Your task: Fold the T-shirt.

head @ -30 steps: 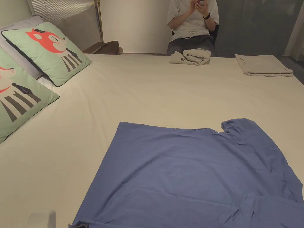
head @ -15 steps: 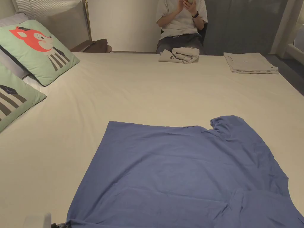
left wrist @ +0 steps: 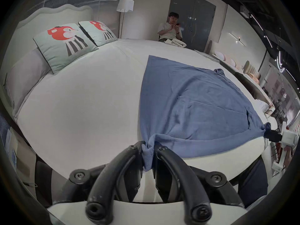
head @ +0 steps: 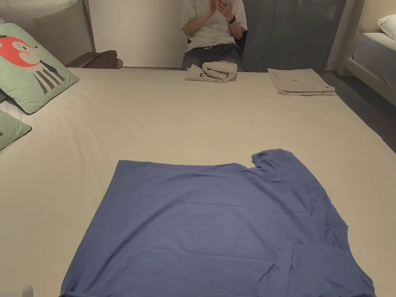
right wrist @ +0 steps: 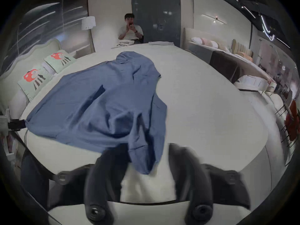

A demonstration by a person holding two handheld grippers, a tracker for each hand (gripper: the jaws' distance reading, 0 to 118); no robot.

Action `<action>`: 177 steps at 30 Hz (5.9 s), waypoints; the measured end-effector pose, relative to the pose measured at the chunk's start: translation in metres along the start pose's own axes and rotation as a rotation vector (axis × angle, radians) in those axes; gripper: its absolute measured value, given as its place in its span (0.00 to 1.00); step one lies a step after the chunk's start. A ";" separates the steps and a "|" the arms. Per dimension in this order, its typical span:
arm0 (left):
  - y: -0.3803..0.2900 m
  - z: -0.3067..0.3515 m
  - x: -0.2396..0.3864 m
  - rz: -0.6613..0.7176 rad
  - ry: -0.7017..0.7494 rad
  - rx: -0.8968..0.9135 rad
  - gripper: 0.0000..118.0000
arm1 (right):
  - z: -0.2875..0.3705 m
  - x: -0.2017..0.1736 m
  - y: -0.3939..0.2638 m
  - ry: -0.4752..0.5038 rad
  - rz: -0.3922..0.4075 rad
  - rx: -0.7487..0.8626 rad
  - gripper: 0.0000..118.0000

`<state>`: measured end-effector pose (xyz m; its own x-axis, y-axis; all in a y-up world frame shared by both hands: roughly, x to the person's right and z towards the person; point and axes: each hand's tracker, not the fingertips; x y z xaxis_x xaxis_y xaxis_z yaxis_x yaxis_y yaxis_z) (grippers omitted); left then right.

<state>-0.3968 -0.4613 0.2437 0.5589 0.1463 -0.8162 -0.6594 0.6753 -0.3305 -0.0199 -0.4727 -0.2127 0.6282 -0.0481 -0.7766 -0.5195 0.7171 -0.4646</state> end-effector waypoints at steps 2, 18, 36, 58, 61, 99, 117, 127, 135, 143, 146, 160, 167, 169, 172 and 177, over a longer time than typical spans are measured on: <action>0.002 0.003 0.000 0.006 0.001 0.004 0.06 | 0.003 -0.002 -0.003 0.043 -0.002 0.031 0.06; 0.146 -0.015 0.011 0.148 -0.040 0.188 0.06 | -0.016 0.013 0.137 0.037 -0.102 0.244 0.05; 0.209 -0.175 0.025 0.195 0.095 -0.091 0.06 | -0.181 0.010 0.218 -0.071 -0.051 -0.073 0.05; 0.156 -0.036 0.063 -0.008 0.090 0.386 0.03 | -0.049 -0.033 0.173 -0.105 0.010 0.463 0.24; 0.145 -0.020 0.067 -0.012 0.065 0.400 0.00 | -0.028 -0.046 0.163 -0.137 0.034 0.502 0.00; 0.121 -0.118 0.007 0.112 -0.084 -0.091 0.07 | -0.077 -0.006 0.122 -0.105 -0.025 0.201 0.91; 0.132 -0.101 -0.003 0.165 -0.081 -0.075 0.06 | -0.104 0.042 0.121 0.099 -0.079 0.021 0.05; 0.111 -0.044 -0.011 0.178 -0.080 -0.049 0.05 | -0.036 0.051 0.119 0.120 -0.020 0.061 0.05; 0.053 -0.031 -0.017 0.247 -0.040 -0.141 0.05 | -0.040 0.050 0.073 0.042 -0.041 -0.088 0.05; 0.047 -0.041 -0.015 0.213 0.021 -0.161 0.05 | -0.048 0.045 0.061 -0.008 -0.055 -0.141 0.05; 0.045 -0.041 -0.014 0.209 0.033 -0.158 0.05 | -0.043 0.049 0.056 -0.015 -0.088 -0.135 0.05; 0.110 0.012 0.047 0.103 0.096 0.304 0.55 | 0.010 -0.001 0.124 -0.116 -0.068 0.328 0.78; 0.133 0.025 0.095 0.031 0.044 0.461 0.05 | 0.008 -0.045 0.162 -0.134 -0.091 0.552 0.25; 0.137 0.027 0.100 0.014 0.031 0.476 0.00 | 0.007 -0.052 0.169 -0.135 -0.086 0.569 0.03; 0.147 0.026 0.102 0.013 0.001 0.478 0.00 | 0.004 -0.059 0.177 -0.117 -0.080 0.580 0.00; 0.172 0.002 0.094 -0.009 -0.023 0.430 0.00 | -0.011 -0.058 0.182 -0.107 -0.056 0.564 0.00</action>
<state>-0.4566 -0.3295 0.1107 0.5779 0.1516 -0.8019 -0.3872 0.9159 -0.1059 -0.1576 -0.3470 -0.2569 0.7161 -0.0472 -0.6964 -0.1127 0.9768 -0.1820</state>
